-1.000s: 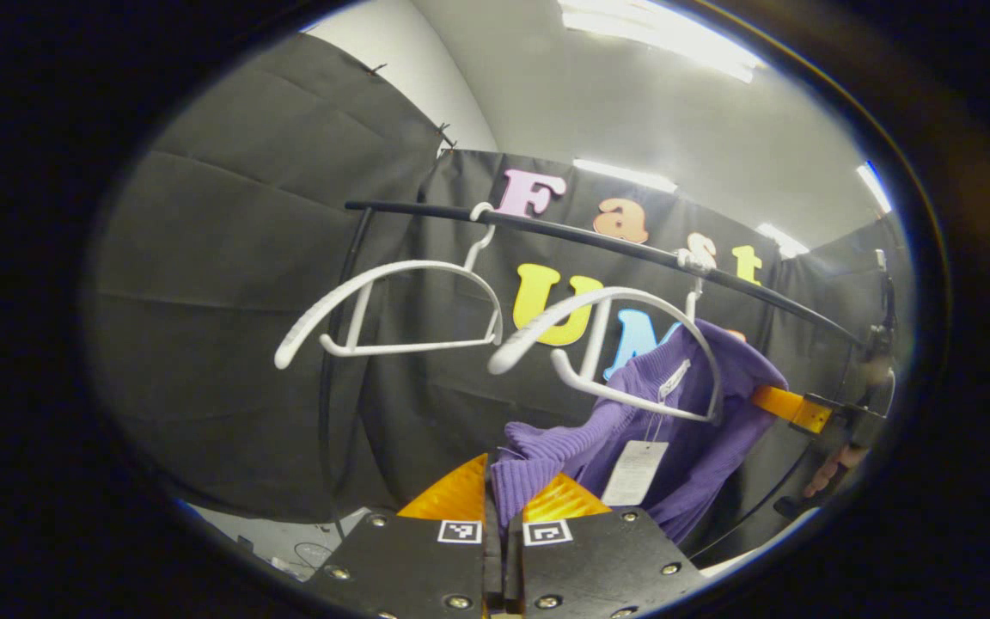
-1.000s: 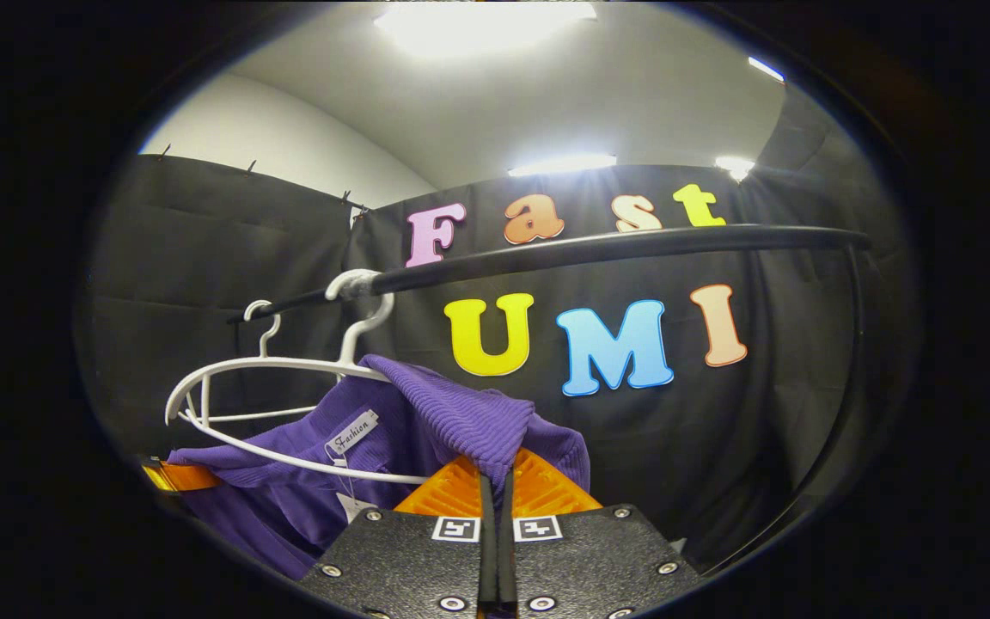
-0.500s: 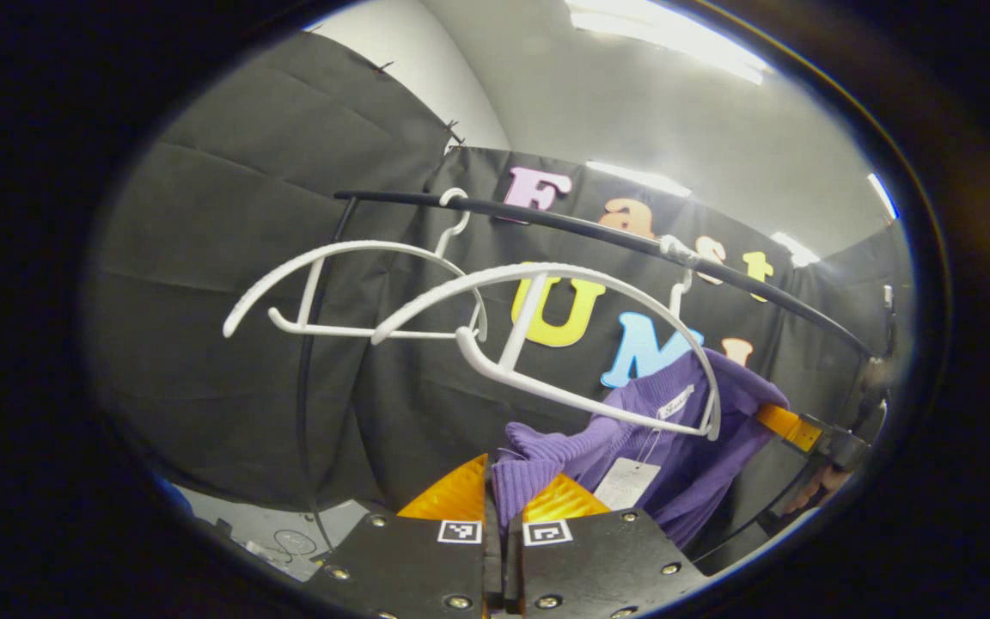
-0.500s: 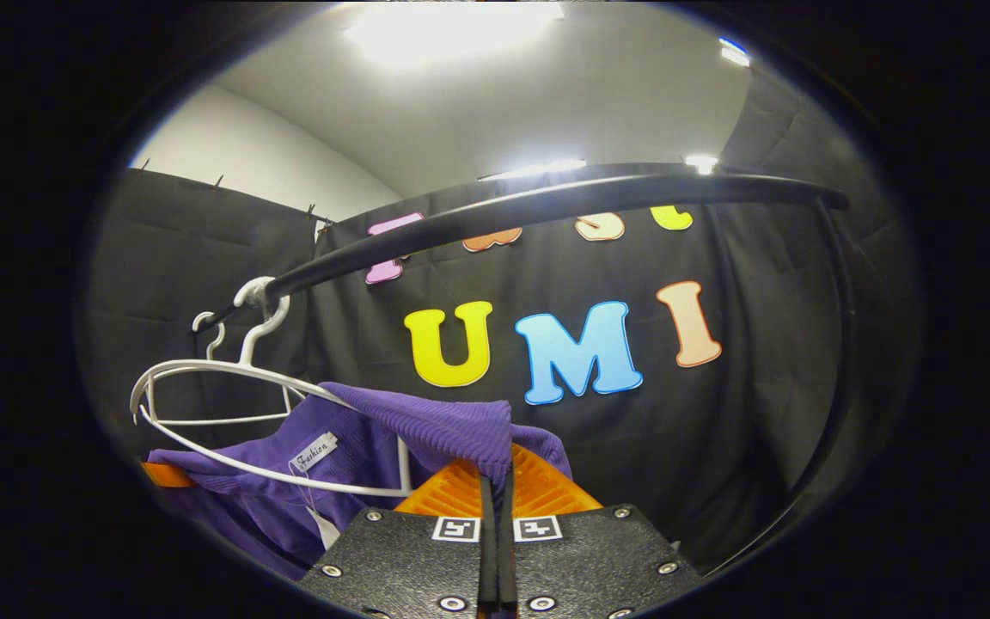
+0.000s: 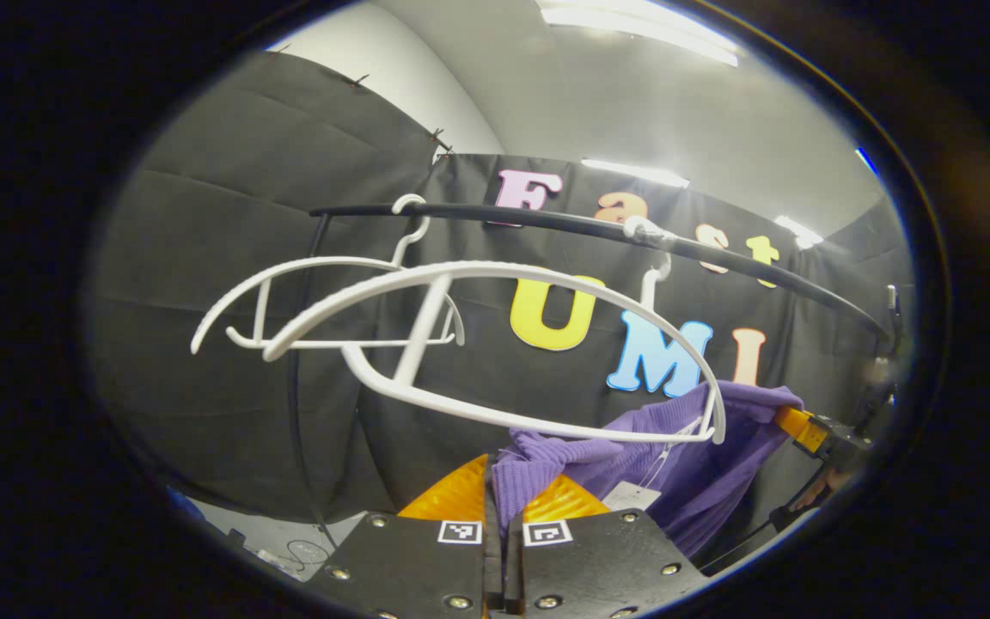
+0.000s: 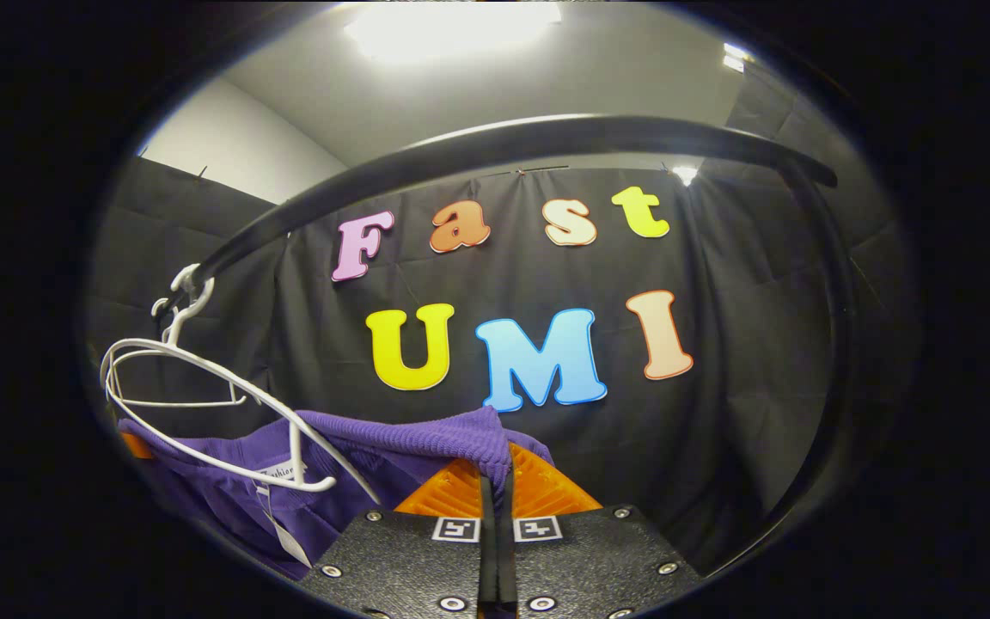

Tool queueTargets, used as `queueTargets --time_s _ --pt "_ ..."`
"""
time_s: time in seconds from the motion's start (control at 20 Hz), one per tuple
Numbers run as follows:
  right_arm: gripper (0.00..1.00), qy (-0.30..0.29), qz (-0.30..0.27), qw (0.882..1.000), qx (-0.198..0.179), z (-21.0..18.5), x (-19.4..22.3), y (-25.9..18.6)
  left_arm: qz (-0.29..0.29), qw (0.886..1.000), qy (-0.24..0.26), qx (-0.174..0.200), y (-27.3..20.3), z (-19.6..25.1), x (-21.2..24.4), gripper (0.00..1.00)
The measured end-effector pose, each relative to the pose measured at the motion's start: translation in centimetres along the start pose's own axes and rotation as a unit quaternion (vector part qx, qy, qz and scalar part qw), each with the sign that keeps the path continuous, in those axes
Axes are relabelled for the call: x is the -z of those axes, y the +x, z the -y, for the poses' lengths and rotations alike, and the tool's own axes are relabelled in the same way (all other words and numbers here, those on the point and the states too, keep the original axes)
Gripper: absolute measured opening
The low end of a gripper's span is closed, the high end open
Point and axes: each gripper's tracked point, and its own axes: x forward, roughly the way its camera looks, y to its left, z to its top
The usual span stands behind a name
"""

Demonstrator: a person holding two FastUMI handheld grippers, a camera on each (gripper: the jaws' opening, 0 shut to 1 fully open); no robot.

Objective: Grasp the clothes on the hanger with both hands and then place them into the laundry hamper below.

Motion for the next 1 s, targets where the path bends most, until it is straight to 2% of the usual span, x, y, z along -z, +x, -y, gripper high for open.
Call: queueTargets --time_s 0.05,0.1,0.2,0.25,0.35,0.4,0.55,0.75,1.0 --pt "0.00 0.004 -0.007 1.000 0.006 0.7 0.5 0.2 -0.004 1.000 0.002 0.005 0.4 0.8 0.2 0.09" --pt "0.00 0.005 -0.013 1.000 0.011 1.4 1.1 0.2 -0.008 1.000 0.005 0.010 0.6 1.6 0.6 0.02" --pt "0.00 -0.005 -0.023 1.000 0.011 2.1 2.0 -0.3 -0.016 1.000 0.015 0.020 0.8 2.9 1.2 0.02" --pt "0.00 -0.010 -0.027 0.999 0.012 2.3 2.4 -0.8 -0.019 0.999 0.020 0.026 0.9 3.4 1.5 0.09" --pt "0.00 -0.013 -0.030 0.999 0.007 2.0 2.7 -2.0 -0.028 0.999 0.021 0.036 0.9 4.2 2.1 0.09" --pt "0.00 -0.017 -0.031 0.999 0.008 2.0 2.9 -2.5 -0.033 0.998 0.022 0.042 0.9 4.5 2.6 0.02" --pt "0.00 -0.018 -0.045 0.999 0.022 2.6 3.5 -4.4 -0.049 0.996 0.033 0.063 0.7 4.6 3.8 0.02" --pt "0.00 -0.023 -0.077 0.995 0.065 3.6 5.0 -9.4 -0.081 0.991 0.030 0.105 -2.8 3.5 6.3 0.02" --pt "0.00 -0.023 -0.106 0.985 0.135 2.1 5.6 -17.8 -0.114 0.977 0.032 0.178 -6.4 1.2 8.3 0.03"
